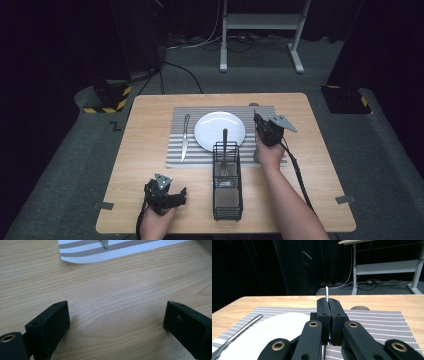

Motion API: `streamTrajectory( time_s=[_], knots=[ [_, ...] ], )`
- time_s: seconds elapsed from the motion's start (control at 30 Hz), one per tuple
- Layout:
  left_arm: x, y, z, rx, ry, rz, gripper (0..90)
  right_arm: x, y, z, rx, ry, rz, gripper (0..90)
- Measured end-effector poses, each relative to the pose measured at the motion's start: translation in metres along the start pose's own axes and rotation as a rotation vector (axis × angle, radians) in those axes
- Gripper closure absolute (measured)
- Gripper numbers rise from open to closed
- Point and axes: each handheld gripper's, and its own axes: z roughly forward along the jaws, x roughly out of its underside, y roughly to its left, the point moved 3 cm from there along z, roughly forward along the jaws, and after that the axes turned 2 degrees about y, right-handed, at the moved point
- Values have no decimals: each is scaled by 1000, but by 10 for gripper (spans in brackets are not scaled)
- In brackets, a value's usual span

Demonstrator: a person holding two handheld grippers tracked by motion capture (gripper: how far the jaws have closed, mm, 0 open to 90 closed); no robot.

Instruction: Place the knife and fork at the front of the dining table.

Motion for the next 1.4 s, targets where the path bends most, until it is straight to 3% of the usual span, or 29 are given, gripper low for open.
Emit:
streamTrajectory(
  time_s=[0.97,1.03,1.1,1.17,1.4],
  knots=[
    [0,0,0,1,2,1,57,13,-14,25,53,83,43,869],
    [0,0,0,2,2,0,57,13,-14,25,60,85,38,860],
    [0,0,0,2,2,0,57,13,-15,26,64,82,40,792],
    [0,0,0,3,2,0,56,13,-17,26,59,87,50,795],
    [0,0,0,3,2,1,55,10,-11,19,56,88,-2,789]
  ],
)
